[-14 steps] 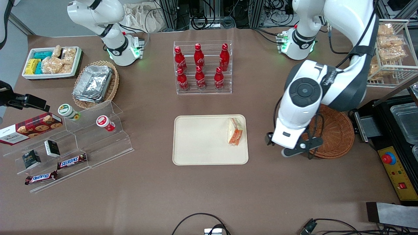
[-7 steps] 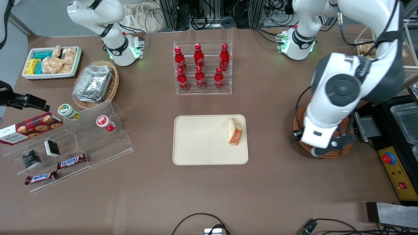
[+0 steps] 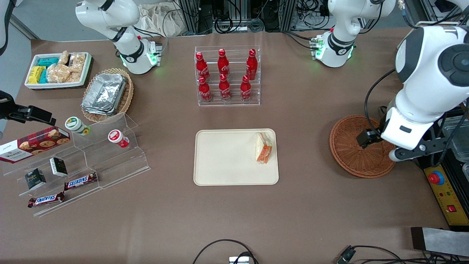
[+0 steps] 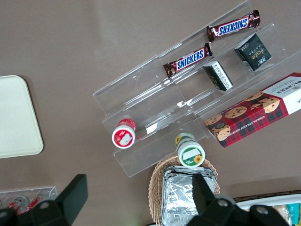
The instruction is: Place sandwich from basket to tray
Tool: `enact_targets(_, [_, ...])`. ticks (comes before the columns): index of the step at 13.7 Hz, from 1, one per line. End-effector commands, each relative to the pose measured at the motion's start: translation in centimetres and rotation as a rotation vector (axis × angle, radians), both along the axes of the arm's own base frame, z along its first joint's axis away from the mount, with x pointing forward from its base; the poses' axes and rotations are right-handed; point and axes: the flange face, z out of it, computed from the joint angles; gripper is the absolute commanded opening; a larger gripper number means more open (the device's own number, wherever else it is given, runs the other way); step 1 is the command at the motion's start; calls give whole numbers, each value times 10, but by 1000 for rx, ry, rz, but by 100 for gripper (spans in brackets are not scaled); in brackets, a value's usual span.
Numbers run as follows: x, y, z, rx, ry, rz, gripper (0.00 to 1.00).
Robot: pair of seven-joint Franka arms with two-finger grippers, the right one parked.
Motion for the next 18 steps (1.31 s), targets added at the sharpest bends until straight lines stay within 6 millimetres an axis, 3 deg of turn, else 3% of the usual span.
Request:
enact_targets(1, [-21,6,13,-10,3,-28,100])
enact_targets(2, [-25,9,19,-9,8,-26,100])
enact_targets(3, [-26,45,22,-9,19,20,100])
enact_targets(5, [-37,56,33,-48,26,-33,100])
enact_targets(18, [-104,75,89,-86,78,-123,100])
